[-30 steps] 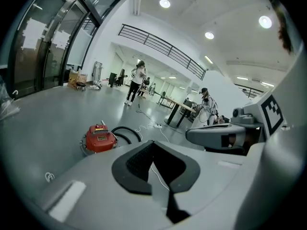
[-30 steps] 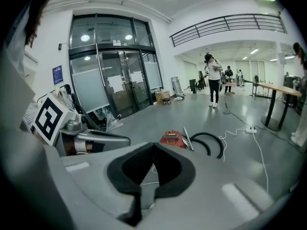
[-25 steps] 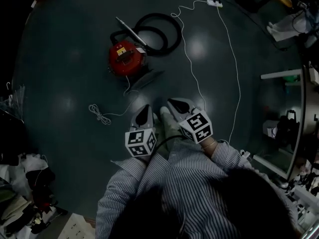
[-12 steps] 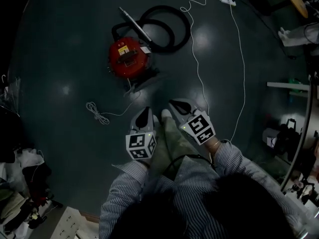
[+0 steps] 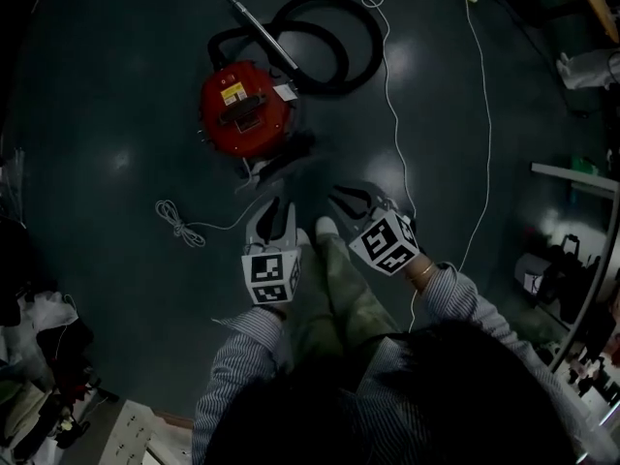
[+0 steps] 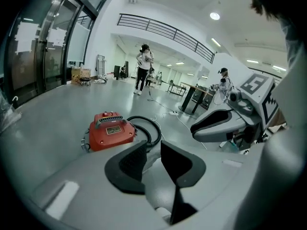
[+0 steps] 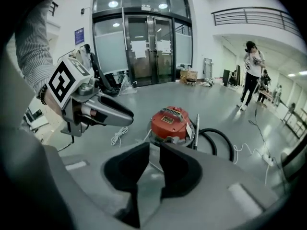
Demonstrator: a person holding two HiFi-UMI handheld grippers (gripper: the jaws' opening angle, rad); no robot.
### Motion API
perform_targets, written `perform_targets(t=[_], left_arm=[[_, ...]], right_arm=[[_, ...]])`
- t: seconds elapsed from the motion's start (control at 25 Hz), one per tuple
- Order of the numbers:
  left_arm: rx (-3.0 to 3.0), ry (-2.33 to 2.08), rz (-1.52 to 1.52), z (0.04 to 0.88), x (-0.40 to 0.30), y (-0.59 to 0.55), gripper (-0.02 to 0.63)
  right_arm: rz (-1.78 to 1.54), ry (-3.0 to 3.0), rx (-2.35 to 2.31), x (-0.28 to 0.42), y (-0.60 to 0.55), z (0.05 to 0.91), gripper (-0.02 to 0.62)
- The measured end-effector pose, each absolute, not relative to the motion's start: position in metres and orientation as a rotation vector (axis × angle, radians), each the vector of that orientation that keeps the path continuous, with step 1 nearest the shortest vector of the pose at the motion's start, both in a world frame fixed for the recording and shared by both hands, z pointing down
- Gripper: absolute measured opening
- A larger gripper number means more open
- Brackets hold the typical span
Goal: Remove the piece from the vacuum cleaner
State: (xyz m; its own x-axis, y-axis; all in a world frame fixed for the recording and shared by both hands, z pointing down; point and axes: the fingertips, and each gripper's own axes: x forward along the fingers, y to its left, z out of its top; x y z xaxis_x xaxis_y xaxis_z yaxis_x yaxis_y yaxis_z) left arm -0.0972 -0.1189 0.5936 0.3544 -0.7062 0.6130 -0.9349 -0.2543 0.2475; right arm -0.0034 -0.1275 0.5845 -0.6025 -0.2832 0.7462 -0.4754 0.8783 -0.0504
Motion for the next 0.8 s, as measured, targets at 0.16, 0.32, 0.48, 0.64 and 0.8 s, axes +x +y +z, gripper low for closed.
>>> perform_targets(t=[0.16,0.32,0.48,0.64,0.8], left_arm=[[2.052,-1.403,0.561,0.638,-0.093,-0.127,0.107],[2.035,-1.411,0.594,0.672,-0.096,-0.132,0.112],[2.04,-1.38,0.654,0.703,-0.1,-0.135,0.144],[2.068,-1.331,0.74,0.728,-0.102,-0.141,0.173],[2.11,-1.257,0.873,0.751,-0.101,-0.145,0.19]], right_arm=[[0.27,-2.232,0.494,-0.008,-0.14,0.626,0.069],[0.214,-2.211,0.452,-0.016,-0.148,0.662,0.08],[0.147,-2.178,0.409,-0.021,-0.152,0.693,0.091],[0.056,-2.139,0.38,-0.023,-0.158,0.714,0.124],[-0.032,-2.097,0.368,-0.024,-0.17,0.73,0.153]])
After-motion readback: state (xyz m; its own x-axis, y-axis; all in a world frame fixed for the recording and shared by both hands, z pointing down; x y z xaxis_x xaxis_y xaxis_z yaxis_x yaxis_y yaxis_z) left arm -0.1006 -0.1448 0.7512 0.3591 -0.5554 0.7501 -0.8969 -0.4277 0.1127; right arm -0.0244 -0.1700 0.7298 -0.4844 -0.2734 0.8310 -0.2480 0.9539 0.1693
